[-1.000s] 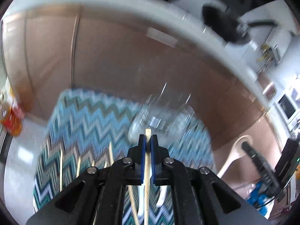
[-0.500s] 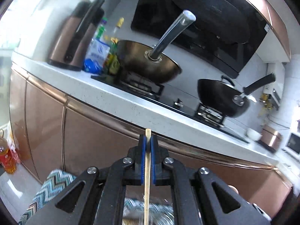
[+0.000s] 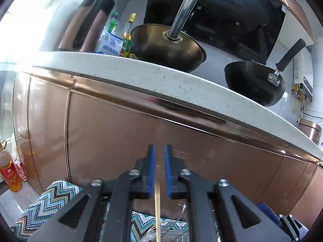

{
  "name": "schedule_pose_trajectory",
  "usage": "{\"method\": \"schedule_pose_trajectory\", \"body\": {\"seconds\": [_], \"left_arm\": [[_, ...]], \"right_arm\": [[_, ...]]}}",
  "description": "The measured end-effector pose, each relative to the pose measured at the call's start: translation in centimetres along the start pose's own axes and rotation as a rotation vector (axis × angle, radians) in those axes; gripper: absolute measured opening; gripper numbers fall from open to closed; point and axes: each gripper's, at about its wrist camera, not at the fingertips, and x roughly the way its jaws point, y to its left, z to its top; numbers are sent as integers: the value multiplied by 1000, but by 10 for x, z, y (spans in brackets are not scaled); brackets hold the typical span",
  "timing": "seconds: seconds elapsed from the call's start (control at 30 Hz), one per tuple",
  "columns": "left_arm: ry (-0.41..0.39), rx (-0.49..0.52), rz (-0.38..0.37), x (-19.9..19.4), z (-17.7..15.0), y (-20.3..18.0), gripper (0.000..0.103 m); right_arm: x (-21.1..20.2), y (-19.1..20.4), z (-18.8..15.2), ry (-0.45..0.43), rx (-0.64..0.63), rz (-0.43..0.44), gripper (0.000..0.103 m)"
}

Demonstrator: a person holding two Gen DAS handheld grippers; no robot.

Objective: Organize utensils
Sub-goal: 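Lift both items into the wire holder and open both tools, then withdraw both tools from the holder and lower them to the utensils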

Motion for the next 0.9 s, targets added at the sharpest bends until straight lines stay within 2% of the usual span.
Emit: {"method": "schedule_pose_trajectory", "body": {"seconds": [0.03,0.07,0.23,0.43,0.6,0.8,0.9], "left_arm": [[-5,-2,-3,-4,1,1,30],[-14,-1,-1,-9,5,2,35],[-53,40,-7,-44,32,2,35],[-100,88,15,-106,74,10,35],[-129,129,61,-170,107,24,35],[-93,155,105,-232,125,49,35],[-45,161,114,-256,124,65,35]], "right_arm": [[-2,-1,1,-3,12,5,36],[-4,-2,2,-7,19,9,37],[-36,-5,19,-47,30,7,37],[-87,-15,42,-91,69,5,37],[-151,-22,64,-140,96,-16,37],[-221,-23,71,-175,105,-20,37],[-247,-22,71,-184,110,-17,37]]}}
